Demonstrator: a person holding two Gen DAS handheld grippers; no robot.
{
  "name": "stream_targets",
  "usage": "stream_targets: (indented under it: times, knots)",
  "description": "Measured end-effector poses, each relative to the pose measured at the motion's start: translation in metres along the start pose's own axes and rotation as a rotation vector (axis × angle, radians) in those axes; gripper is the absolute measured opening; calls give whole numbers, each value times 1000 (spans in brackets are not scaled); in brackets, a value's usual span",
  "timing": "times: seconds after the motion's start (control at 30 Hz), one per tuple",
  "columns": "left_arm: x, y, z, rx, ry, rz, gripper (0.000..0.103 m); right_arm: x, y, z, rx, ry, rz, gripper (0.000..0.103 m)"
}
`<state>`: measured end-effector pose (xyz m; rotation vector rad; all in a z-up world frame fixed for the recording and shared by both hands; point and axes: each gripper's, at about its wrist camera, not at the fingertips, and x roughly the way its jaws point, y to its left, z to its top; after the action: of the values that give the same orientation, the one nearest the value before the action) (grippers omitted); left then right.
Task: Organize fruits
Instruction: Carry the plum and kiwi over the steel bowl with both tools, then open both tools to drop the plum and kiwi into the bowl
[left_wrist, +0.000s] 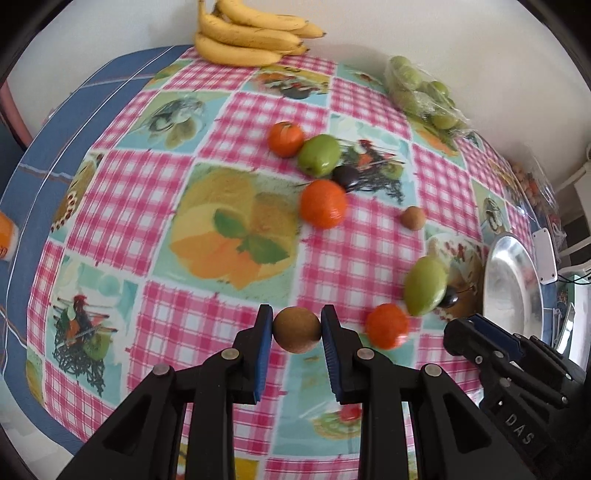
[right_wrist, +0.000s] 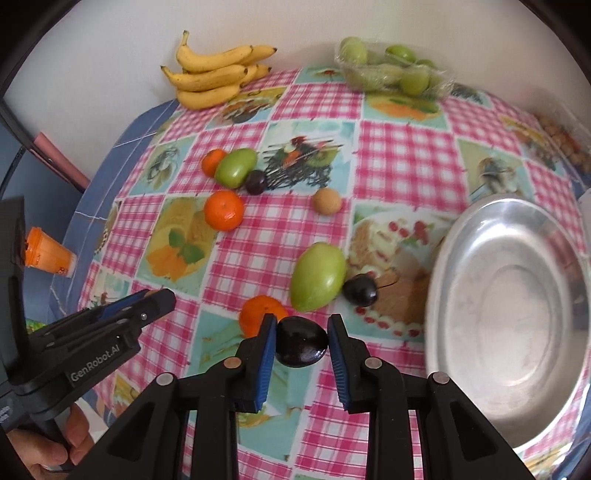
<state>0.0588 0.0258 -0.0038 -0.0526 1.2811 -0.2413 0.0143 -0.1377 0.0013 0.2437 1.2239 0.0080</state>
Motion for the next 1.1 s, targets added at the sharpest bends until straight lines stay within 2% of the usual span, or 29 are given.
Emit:
stream_targets:
  times: [0.43, 0.87, 1.1]
  knots:
    - [-1, -84, 15, 118, -10, -30, 27, -33, -80, 6, 188, -77, -107, 30]
    - [15, -189, 6, 301, 13, -95, 28, -43, -190, -14, 477, -81, -272, 30]
    - [35, -220, -1, 367, 32, -105, 28, -42, -210, -24, 546, -71, -309, 31]
